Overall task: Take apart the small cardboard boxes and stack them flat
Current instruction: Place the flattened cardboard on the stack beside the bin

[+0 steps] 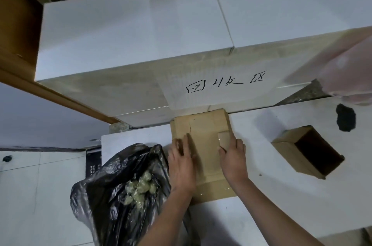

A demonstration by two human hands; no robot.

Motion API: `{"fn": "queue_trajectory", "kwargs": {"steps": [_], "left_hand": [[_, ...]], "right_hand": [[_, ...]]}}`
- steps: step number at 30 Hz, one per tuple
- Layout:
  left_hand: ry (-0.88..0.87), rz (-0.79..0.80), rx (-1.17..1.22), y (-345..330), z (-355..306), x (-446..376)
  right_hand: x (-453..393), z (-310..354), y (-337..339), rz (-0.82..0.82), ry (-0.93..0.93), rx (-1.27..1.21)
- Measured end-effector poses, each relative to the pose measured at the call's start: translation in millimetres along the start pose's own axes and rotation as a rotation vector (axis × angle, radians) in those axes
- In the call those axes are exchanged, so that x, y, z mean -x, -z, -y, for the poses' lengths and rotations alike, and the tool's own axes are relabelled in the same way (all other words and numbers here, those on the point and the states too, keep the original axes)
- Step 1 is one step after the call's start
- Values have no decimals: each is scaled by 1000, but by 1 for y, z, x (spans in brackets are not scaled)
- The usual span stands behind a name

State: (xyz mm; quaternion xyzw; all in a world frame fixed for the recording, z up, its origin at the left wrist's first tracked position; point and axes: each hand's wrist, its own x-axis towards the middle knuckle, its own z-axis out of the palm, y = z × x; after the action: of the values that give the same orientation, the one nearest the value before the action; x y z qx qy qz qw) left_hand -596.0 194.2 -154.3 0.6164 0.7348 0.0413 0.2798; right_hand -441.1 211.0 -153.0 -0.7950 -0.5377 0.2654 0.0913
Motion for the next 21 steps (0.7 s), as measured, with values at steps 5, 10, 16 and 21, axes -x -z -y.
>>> {"fn": "queue_trajectory", "kwargs": {"steps": [5,10,16,21], "left_hand": [[-277,-53,-78,-20,-9,-11],[-259,-87,-159,-37,-8,-33],[-267,-144,-168,-51,-2,-35],[-280,-169,-161,-57,-1,-34]], "right_hand": [[-9,-1,-8,8,264,150],[-21,-4,-25,61,392,321],[-28,-16,-40,-25,409,339],[-29,-23,-49,-48,434,331]]}}
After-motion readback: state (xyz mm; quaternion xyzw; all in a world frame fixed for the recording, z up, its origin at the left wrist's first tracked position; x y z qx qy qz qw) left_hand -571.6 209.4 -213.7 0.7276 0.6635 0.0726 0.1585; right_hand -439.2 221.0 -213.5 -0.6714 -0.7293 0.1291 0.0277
